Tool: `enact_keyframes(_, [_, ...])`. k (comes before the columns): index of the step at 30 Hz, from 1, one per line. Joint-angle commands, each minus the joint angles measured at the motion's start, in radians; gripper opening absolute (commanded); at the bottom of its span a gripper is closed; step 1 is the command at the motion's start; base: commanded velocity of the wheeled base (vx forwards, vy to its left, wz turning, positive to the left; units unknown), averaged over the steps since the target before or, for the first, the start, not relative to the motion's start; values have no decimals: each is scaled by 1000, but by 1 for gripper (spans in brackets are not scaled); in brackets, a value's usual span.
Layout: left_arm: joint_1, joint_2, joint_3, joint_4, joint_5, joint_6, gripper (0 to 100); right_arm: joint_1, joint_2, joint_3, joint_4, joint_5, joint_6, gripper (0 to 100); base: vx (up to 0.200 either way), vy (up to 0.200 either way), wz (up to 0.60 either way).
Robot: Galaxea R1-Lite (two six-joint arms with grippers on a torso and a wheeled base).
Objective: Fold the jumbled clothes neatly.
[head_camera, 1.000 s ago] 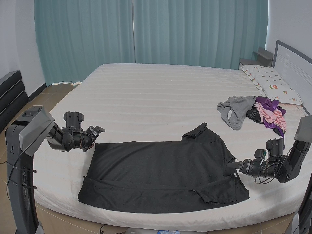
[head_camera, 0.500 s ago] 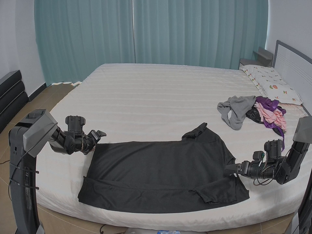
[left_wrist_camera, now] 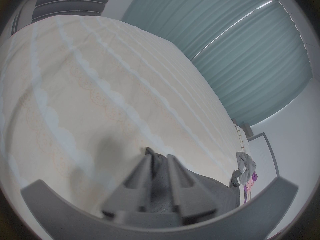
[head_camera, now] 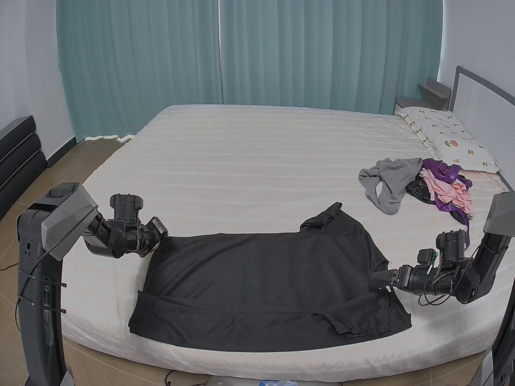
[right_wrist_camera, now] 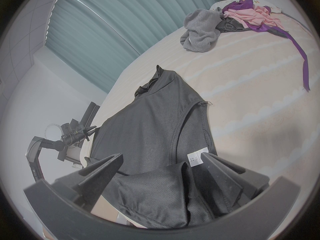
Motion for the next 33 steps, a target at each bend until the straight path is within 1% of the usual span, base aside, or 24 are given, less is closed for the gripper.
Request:
enact_keyframes(1, [0, -4, 10, -1, 28, 0, 0, -3, -1, -3, 0, 1, 0, 100, 0, 0, 0])
enact_keyframes(2, [-1, -4, 10, -1, 31, 0, 0, -4, -1, -3, 0, 1, 0, 100, 0, 0, 0])
enact_keyframes(3, [-1, -3, 8, -2, 75, 0, 0, -7, -1, -3, 0, 1, 0, 100, 0, 0, 0])
enact_keyframes(5, [-1, -6, 7, -7, 98, -8, 0, -10, -1, -4, 0, 1, 0, 100, 0, 0, 0])
enact_keyframes(10, [4, -30, 36, -62, 108, -25, 0, -10, -1, -4, -2, 1, 0, 100, 0, 0, 0])
enact_keyframes(14, [2, -58, 91, -122, 111, -25, 0, -10, -1, -3, -2, 1, 0, 100, 0, 0, 0])
enact_keyframes(18, [5, -59, 96, -183, 115, -23, 0, -10, -2, -3, -2, 1, 0, 100, 0, 0, 0])
enact_keyframes(31, [8, -50, 100, -172, 115, -22, 0, -3, -1, -21, -3, -4, 2, 100, 0, 0, 0])
enact_keyframes(33, [8, -50, 102, -172, 115, -27, 0, 4, -2, -35, -2, -33, 0, 100, 0, 0, 0])
